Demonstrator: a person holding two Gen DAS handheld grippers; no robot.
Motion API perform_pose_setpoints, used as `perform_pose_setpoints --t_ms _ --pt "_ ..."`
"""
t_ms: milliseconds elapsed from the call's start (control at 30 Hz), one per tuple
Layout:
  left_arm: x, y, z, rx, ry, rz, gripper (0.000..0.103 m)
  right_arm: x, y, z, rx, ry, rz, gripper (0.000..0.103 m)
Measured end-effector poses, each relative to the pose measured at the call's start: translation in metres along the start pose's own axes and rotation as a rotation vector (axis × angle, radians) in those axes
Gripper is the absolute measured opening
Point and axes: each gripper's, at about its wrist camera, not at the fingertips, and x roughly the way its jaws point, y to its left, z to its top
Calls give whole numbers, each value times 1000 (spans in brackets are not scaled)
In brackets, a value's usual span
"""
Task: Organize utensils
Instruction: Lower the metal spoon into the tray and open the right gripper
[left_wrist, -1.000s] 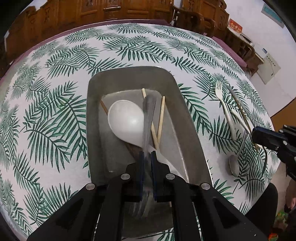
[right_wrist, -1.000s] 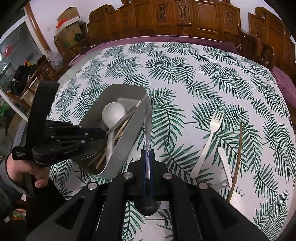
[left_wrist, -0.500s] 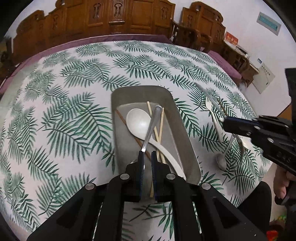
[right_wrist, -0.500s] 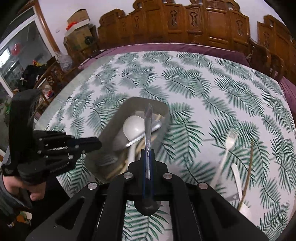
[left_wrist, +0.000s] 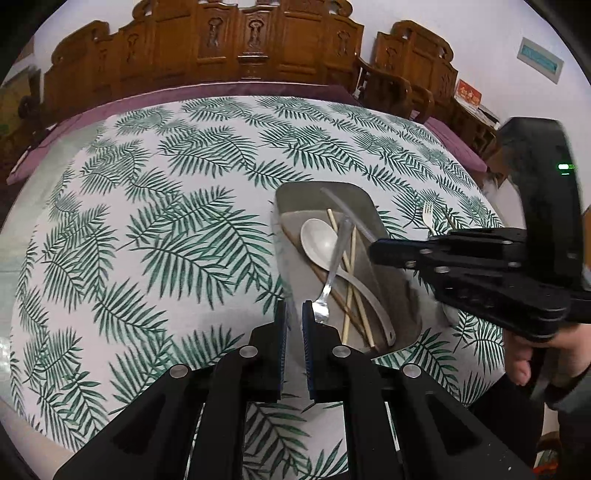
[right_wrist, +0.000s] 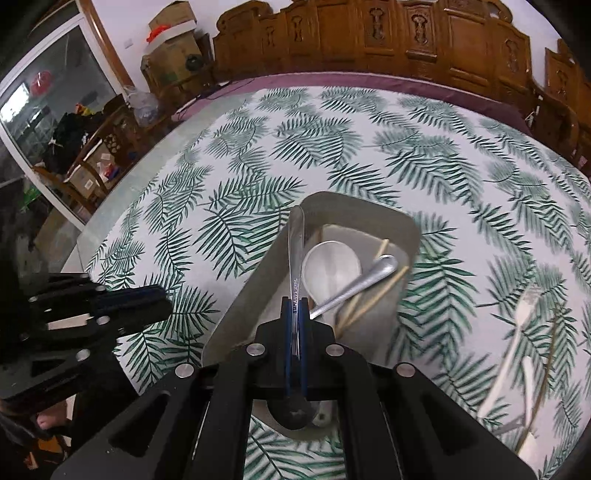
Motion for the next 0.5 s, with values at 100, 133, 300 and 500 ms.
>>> perform_pose_setpoints --t_ms 100,133,300,500 --pt "-2 4 -2 -3 -1 5 7 16 3 2 4 21 -13 4" --pt "-3 5 -3 -4 -1 5 7 20 3 2 9 28 -16 4" --pt "-6 8 -6 -6 -2 7 7 38 5 -1 22 56 -21 5" --pt "-13 9 -10 -10 -11 17 7 52 5 -6 52 77 -24 5"
